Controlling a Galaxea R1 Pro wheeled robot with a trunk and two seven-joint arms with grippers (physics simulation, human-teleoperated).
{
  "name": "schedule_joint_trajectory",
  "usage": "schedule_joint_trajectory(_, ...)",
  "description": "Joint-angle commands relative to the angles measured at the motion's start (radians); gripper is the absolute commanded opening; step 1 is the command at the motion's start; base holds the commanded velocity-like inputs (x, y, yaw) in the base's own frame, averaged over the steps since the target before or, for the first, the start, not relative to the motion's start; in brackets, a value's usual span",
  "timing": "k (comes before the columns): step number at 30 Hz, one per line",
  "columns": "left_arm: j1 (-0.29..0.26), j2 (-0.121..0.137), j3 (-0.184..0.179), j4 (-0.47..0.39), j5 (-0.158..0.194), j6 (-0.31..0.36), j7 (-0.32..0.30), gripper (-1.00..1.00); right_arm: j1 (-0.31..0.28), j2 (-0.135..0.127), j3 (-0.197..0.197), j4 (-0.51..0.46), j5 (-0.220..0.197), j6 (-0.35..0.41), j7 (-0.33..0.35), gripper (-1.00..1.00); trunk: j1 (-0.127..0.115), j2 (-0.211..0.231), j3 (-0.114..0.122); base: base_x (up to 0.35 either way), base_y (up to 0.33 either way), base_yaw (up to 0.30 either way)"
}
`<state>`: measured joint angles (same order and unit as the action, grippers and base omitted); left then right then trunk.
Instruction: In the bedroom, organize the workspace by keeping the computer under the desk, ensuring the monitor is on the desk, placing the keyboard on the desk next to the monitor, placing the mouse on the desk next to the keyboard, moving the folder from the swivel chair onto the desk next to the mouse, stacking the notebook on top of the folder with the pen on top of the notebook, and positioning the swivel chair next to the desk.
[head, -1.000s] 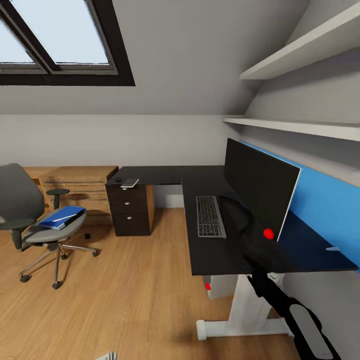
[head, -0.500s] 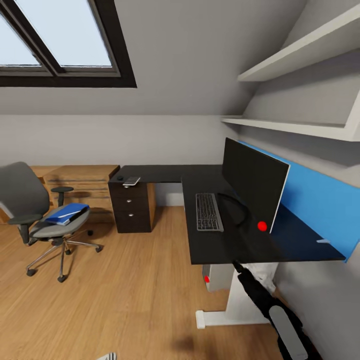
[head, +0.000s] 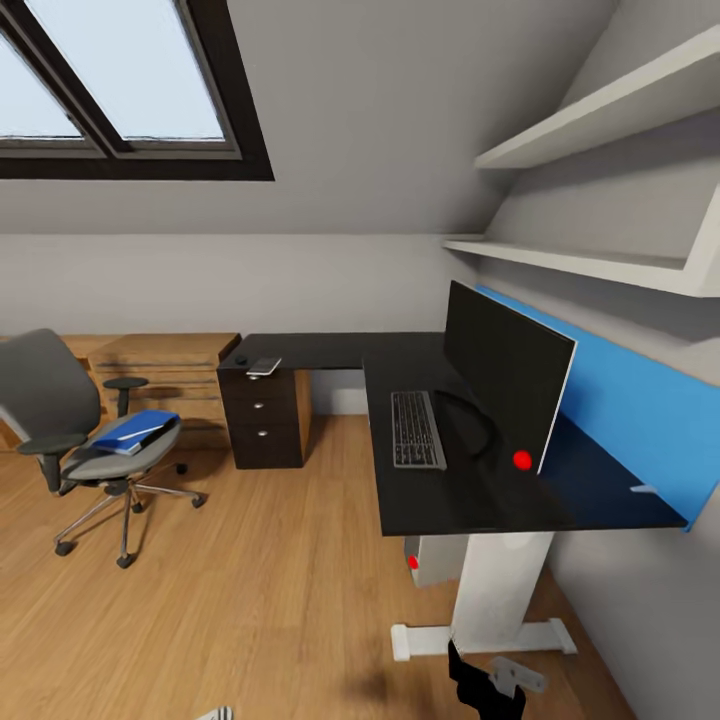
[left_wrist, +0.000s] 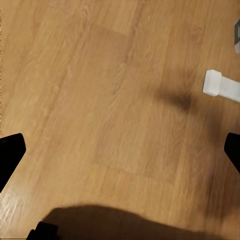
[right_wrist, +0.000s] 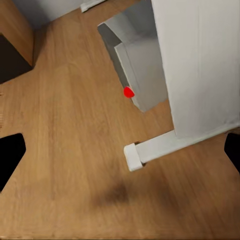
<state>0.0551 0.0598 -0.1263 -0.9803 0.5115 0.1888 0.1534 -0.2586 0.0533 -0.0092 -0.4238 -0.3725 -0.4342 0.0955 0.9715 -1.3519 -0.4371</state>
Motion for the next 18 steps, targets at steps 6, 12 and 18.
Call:
schedule_joint_trajectory(6, 0.000, 0.002, -0.006, 0.024, 0.010, 0.003, 0.009, 1.00, 0.000, 0.002, 0.051, 0.016, 0.001, -0.012, 0.022, 1.00, -0.023, 0.042, 0.018, 0.000, 0.000, 0.000)
schedule_joint_trajectory(12, 0.000, 0.002, -0.006, 0.028, 0.010, 0.003, 0.009, 1.00, 0.000, 0.006, 0.061, 0.017, 0.000, -0.012, 0.024, 1.00, -0.038, 0.070, 0.031, 0.000, 0.000, 0.000)
schedule_joint_trajectory(18, 0.000, 0.000, -0.007, 0.028, 0.010, 0.003, 0.008, 1.00, 0.000, 0.008, 0.062, 0.048, -0.002, -0.013, 0.019, 1.00, -0.038, 0.070, 0.030, 0.002, 0.008, 0.055)
